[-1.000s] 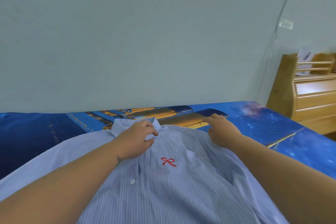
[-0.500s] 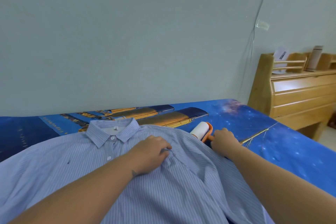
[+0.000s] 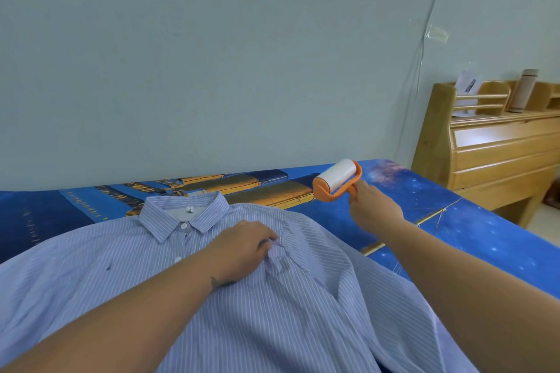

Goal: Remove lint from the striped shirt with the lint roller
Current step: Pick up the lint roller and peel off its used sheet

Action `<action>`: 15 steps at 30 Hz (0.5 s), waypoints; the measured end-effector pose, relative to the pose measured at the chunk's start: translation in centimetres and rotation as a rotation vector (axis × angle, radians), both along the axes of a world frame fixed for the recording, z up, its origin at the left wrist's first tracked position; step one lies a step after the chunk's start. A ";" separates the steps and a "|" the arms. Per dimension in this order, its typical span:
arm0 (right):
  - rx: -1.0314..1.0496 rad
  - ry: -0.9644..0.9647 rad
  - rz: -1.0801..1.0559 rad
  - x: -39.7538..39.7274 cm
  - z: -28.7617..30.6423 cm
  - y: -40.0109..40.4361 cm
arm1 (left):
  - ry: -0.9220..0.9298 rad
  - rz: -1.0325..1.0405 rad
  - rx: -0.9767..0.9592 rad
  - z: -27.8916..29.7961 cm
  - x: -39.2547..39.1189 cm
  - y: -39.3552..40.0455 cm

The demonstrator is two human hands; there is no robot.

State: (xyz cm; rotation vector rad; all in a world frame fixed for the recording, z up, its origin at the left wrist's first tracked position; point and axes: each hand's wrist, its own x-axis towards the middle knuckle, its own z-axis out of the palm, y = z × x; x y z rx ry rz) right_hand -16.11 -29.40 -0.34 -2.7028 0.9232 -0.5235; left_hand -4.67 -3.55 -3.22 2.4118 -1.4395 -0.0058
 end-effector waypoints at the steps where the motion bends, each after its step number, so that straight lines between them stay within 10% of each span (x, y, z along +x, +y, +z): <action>1: -0.009 -0.005 0.054 0.1 0.5 0.1 | -0.015 0.028 -0.014 0.1 0.2 0.2; 15: -0.285 0.347 0.431 2.9 1.5 7.7 | -0.026 0.427 0.028 0.4 6.3 6.1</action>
